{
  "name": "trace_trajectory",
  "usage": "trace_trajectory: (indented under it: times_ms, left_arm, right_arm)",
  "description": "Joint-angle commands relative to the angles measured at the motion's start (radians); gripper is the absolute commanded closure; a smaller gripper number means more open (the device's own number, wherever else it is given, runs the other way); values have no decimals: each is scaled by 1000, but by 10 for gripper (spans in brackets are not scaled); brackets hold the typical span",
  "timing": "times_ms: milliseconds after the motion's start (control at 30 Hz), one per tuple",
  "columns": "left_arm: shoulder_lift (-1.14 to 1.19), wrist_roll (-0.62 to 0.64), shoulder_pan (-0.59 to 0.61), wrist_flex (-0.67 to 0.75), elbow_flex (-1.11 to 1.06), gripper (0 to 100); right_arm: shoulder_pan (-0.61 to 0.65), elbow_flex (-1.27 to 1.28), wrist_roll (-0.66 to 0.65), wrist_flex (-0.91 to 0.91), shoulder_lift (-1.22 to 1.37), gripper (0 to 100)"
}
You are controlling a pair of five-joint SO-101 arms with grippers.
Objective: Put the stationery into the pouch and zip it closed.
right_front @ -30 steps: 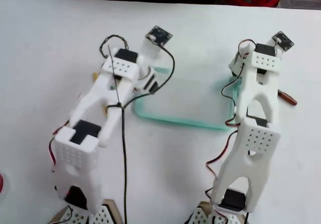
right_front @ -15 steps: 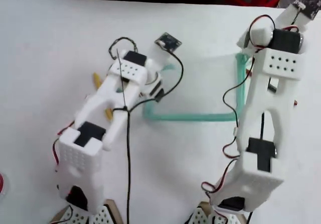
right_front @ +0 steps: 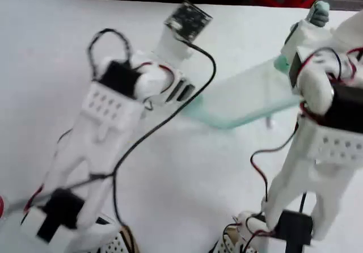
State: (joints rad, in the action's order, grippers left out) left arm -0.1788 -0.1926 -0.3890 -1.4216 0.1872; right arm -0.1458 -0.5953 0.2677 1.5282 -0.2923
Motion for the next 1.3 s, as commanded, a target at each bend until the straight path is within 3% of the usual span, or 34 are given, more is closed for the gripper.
trace_trajectory:
  times_ms: [0,100,400,700,867,1033,1167,1267]
  left_arm:
    - [-176,-9,-5,-8,5,774]
    - [-248,-80,-13,-32,-54,773]
    - [-364,-170,-7,32,-330,773]
    - [-535,-160,-5,224,-669,773]
    - [-771,-51,47,299,-790,773]
    - [-1013,44,143,434,-991,765]
    - [-1148,97,142,557,-1177,686]
    - [-1171,104,96,595,-1221,683]
  right_arm:
    - [53,-14,-23,-8,-79,981]
    - [102,-14,-31,1,-84,981]
    - [360,-15,-299,1,-107,981]
    - [390,-14,-301,-13,-150,981]
    - [398,-14,-296,-41,-130,981]
    - [398,-14,-193,-71,-128,981]
    - [398,-8,-180,-71,-125,981]
    - [398,-5,-180,-62,-125,981]
